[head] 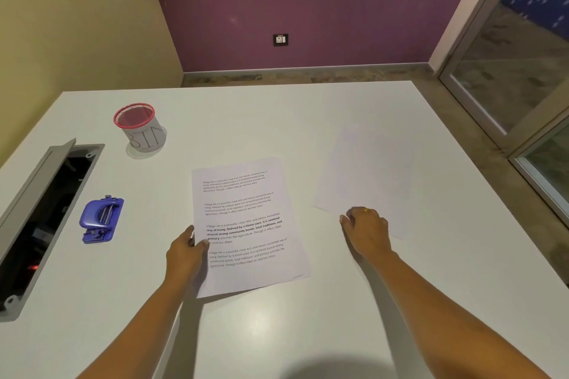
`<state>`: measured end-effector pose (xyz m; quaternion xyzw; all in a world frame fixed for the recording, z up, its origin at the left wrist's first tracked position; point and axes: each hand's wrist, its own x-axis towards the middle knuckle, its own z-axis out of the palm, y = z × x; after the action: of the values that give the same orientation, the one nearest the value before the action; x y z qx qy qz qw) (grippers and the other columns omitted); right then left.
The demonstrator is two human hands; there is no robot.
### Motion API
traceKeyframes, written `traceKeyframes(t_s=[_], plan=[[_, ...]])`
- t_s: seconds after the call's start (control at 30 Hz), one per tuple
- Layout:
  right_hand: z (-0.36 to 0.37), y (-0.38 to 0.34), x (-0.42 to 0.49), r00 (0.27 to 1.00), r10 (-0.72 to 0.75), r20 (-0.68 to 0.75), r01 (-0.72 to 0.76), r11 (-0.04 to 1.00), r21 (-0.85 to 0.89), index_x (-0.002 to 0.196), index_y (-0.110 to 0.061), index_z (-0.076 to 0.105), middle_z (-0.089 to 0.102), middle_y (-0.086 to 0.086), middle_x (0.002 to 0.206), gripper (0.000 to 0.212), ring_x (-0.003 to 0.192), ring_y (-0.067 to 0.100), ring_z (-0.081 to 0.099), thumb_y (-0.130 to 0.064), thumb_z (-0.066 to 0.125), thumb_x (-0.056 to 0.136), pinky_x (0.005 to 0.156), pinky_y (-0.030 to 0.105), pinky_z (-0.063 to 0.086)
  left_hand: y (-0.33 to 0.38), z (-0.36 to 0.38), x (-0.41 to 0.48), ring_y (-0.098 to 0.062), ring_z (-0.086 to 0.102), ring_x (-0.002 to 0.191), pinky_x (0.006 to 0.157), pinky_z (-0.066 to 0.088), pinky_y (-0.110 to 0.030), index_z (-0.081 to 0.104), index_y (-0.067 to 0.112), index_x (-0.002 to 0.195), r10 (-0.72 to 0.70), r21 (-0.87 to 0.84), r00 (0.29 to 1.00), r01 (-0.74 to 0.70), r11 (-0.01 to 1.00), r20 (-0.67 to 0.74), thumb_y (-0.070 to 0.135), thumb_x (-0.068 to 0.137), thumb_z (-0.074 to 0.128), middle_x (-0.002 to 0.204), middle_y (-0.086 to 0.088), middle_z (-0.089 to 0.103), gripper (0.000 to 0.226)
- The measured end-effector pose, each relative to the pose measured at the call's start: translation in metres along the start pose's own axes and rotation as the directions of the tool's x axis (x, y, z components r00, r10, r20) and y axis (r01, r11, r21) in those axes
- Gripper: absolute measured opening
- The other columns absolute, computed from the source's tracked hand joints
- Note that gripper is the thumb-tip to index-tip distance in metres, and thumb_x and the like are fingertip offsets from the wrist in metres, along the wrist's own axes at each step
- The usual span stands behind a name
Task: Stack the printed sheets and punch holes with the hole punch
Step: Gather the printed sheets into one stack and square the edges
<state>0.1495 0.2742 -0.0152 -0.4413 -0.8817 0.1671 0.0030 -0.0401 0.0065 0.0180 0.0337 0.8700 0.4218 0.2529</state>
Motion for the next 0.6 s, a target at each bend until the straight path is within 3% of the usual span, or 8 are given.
traceKeyframes(t_s=[0.1, 0.2, 0.3, 0.4, 0.47, 0.6], plan=[[-0.003, -0.009, -0.008, 0.998, 0.015, -0.062, -0.016, 1.000, -0.006, 0.097, -0.012, 0.065, 0.068, 0.005, 0.099, 0.029, 0.098, 0.025, 0.059, -0.031, 0.042, 0.095, 0.086, 0.036, 0.037, 0.001, 0.001, -0.004, -0.031, 0.059, 0.102, 0.092, 0.043, -0.037, 0.056, 0.014, 0.121, 0.015, -0.007, 1.000, -0.015, 1.000, 0.013, 0.002, 0.088, 0.050, 0.117, -0.010, 0.066, 0.036], [-0.006, -0.009, -0.013, 0.990, 0.111, -0.090, -0.106, 0.993, 0.055, 0.097, -0.011, 0.065, 0.068, 0.006, 0.098, 0.022, 0.097, 0.025, 0.059, -0.023, 0.046, 0.093, 0.085, 0.035, 0.038, 0.000, 0.000, -0.007, -0.030, 0.059, 0.103, 0.094, 0.043, -0.038, 0.055, 0.015, 0.123, 0.015, -0.022, 0.999, -0.014, 1.000, 0.029, 0.001, 0.086, 0.051, 0.115, -0.010, 0.067, 0.039], [-0.008, 0.000, -0.018, 0.956, 0.257, -0.141, -0.240, 0.962, 0.128, 0.104, -0.012, 0.062, 0.063, 0.007, 0.109, 0.019, 0.108, 0.027, 0.052, -0.018, 0.053, 0.089, 0.088, 0.037, 0.039, 0.000, -0.002, -0.008, -0.029, 0.060, 0.100, 0.093, 0.043, -0.037, 0.054, 0.012, 0.123, -0.009, -0.069, 1.000, 0.011, 0.998, 0.030, 0.003, 0.086, 0.055, 0.112, -0.011, 0.068, 0.038], [-0.013, 0.010, -0.023, 0.876, 0.469, -0.110, -0.451, 0.879, 0.156, 0.122, -0.011, 0.050, 0.049, 0.011, 0.129, 0.047, 0.120, 0.030, 0.043, -0.031, 0.064, 0.083, 0.093, 0.042, 0.040, 0.000, -0.004, -0.008, -0.028, 0.059, 0.096, 0.092, 0.043, -0.035, 0.054, 0.012, 0.124, -0.006, -0.069, 0.999, 0.009, 0.998, 0.043, 0.003, 0.085, 0.056, 0.111, -0.011, 0.068, 0.040], [-0.015, 0.015, -0.026, 0.809, 0.587, -0.039, -0.575, 0.803, 0.160, 0.128, -0.007, 0.042, 0.045, 0.015, 0.132, 0.068, 0.123, 0.034, 0.041, -0.042, 0.069, 0.076, 0.094, 0.046, 0.040, -0.001, -0.005, -0.008, -0.031, 0.059, 0.105, 0.099, 0.043, -0.041, 0.047, 0.011, 0.132, -0.019, -0.064, 0.998, 0.022, 0.998, 0.052, 0.001, 0.085, 0.056, 0.118, -0.012, 0.065, 0.049], [-0.016, 0.019, -0.026, 0.778, 0.628, -0.008, -0.617, 0.768, 0.170, 0.125, -0.001, 0.040, 0.048, 0.019, 0.127, 0.079, 0.120, 0.036, 0.044, -0.045, 0.075, 0.069, 0.091, 0.046, 0.043, -0.003, -0.002, -0.006, -0.035, 0.055, 0.115, 0.103, 0.040, -0.049, 0.037, 0.011, 0.139, -0.042, -0.045, 0.998, 0.044, 0.998, 0.054, -0.001, 0.085, 0.056, 0.125, -0.015, 0.060, 0.059]])
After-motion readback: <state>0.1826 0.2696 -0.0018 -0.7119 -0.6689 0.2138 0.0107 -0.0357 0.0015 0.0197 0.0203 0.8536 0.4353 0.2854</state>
